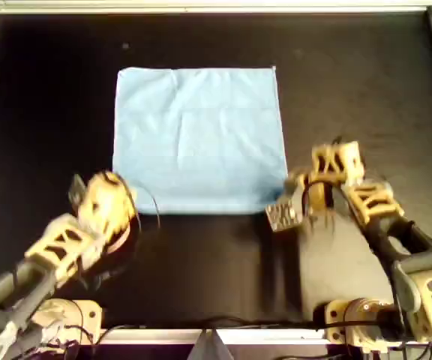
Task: Fold a cloth
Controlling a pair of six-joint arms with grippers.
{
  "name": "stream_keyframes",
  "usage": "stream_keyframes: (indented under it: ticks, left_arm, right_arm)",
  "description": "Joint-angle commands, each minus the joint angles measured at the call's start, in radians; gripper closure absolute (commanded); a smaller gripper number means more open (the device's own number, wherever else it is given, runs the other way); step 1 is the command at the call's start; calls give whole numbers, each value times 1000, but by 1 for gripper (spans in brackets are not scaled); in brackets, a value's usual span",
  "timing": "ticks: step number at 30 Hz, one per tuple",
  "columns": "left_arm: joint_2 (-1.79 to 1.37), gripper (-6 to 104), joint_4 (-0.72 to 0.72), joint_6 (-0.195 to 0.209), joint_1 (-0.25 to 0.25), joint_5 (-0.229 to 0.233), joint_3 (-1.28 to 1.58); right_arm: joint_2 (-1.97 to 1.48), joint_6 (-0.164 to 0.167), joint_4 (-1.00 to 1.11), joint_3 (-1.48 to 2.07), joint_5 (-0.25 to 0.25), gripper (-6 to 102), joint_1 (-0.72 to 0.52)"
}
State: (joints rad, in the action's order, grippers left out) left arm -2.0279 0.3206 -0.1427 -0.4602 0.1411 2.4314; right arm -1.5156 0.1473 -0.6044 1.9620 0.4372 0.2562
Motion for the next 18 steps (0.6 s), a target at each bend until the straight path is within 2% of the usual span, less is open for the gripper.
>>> stream_keyframes:
  ticks: [1,5,18]
  left_arm:
    - [40,99,-26,-23,81,8,-163]
    - [155,99,-26,-23,112,6,-328]
    - [759,99,-26,-23,118,12,-1031]
  right_arm:
    - [-40,-3,5,-153,9,97,-8]
    - [25,-3,5,-299,-5,97,-9]
    - [637,-2,6,-1095,9,97,-12]
